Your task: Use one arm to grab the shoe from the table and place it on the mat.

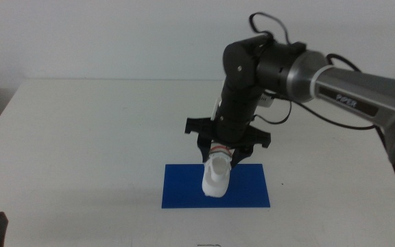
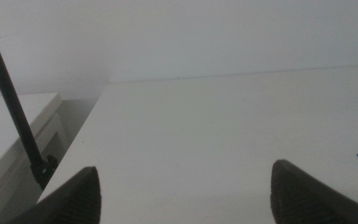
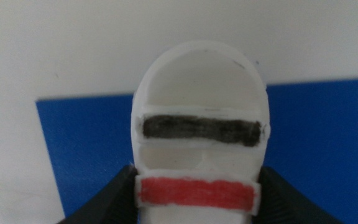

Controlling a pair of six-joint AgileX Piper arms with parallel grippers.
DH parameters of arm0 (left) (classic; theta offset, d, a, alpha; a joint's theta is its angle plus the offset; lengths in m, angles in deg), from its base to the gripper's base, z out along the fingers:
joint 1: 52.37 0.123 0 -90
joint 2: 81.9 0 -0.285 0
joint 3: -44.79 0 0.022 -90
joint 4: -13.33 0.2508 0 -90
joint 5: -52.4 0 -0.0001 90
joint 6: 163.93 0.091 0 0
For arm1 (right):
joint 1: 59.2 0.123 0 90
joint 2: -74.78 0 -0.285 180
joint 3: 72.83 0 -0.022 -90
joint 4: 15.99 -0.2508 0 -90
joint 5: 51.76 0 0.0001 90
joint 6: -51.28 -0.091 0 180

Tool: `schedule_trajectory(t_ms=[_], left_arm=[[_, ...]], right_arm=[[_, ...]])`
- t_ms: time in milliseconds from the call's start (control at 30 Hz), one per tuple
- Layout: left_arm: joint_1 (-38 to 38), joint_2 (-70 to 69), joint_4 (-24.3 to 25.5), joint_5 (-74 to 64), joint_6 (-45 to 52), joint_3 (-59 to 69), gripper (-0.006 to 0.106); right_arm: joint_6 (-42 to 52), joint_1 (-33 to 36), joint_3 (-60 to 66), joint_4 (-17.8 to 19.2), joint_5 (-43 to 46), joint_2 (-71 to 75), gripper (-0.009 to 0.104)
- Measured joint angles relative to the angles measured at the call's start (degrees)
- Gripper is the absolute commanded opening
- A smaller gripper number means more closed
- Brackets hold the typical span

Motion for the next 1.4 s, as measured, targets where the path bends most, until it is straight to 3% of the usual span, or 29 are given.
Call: schedule_trajectory(t_ms=[167,300,467,700,867,1167,1400], left_arm=[[0.0,0.0,0.0,0.0,0.0,0.0,0.094],[0.0,0.0,0.0,0.0,0.0,0.0,0.094],[0.0,0.0,0.0,0.0,0.0,0.0,0.094],[0.0,0.0,0.0,0.0,0.0,0.0,0.094],[0.0,0.0,0.0,0.0,0.0,0.0,0.094],[0.0,0.0,0.0,0.0,0.0,0.0,0.094],[0.0,0.0,0.0,0.0,0.0,0.0,0.094]], right_arm=[[-0.4,1.1,0.0,1.0,-1.3,-1.2,-0.001],[7.0,1.7,0.0,3.4,-1.6,-1.2,-0.001],[30.8,3.0,-0.1,5.9,-1.7,-1.2,-0.001],[64.9,5.5,-0.1,6.6,-1.7,-1.2,-0.001],[81.8,6.2,-0.1,6.5,-1.7,-1.2,-0.001],[91.5,6.2,-0.1,7.2,-1.6,-1.2,-0.001],[92.9,6.2,-0.1,6.7,-1.6,-1.3,-0.001]])
